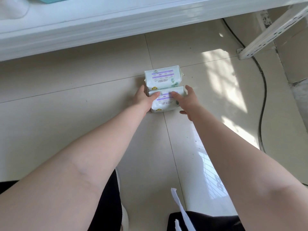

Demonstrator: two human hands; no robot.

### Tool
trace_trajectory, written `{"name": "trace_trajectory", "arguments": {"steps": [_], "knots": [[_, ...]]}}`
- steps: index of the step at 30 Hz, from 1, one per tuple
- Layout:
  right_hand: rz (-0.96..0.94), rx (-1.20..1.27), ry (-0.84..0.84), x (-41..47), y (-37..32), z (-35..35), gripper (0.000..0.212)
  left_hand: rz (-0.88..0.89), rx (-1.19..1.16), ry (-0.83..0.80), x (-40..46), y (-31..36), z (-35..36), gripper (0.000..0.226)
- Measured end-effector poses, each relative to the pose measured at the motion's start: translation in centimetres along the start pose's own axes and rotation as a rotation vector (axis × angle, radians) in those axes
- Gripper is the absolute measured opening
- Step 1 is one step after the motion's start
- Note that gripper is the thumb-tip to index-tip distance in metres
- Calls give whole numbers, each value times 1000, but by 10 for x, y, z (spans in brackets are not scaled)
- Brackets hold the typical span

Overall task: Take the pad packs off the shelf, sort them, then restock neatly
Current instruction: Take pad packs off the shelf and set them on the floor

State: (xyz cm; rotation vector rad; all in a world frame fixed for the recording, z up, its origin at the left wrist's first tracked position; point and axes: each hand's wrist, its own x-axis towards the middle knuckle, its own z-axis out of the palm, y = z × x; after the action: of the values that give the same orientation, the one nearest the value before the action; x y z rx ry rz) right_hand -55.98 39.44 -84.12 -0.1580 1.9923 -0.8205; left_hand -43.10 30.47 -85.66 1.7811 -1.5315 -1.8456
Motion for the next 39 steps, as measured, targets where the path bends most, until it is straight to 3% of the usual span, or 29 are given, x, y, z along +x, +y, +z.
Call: {"name": "trace_trajectory", "arguments": {"steps": [4, 9, 15, 20, 24, 30, 39], "knots": [[-28, -132, 57, -43, -9, -16, 75, -32, 209, 54, -42, 17, -19, 81], [-135, -304, 78, -157, -53, -48, 60, 34, 427, 32, -148, 73, -60, 65], [-313, -509, -13, -339, -148, -94, 57, 205, 635, -73, -318, 186, -126, 67], [-468, -742, -166, -498, -206, -108, 58, 256, 763, -54, -470, 252, -195, 70], [-624, -902, -186, -583, -242, -111, 61, 279, 877, 9, -552, 281, -251, 68], [-762, -985, -129, -669, -283, -74, 63, 357, 881, 146, -617, 302, -328, 70], [-877, -1077, -50, -778, -299, 42, 60, 463, 939, 233, -685, 270, -490, 66]]}}
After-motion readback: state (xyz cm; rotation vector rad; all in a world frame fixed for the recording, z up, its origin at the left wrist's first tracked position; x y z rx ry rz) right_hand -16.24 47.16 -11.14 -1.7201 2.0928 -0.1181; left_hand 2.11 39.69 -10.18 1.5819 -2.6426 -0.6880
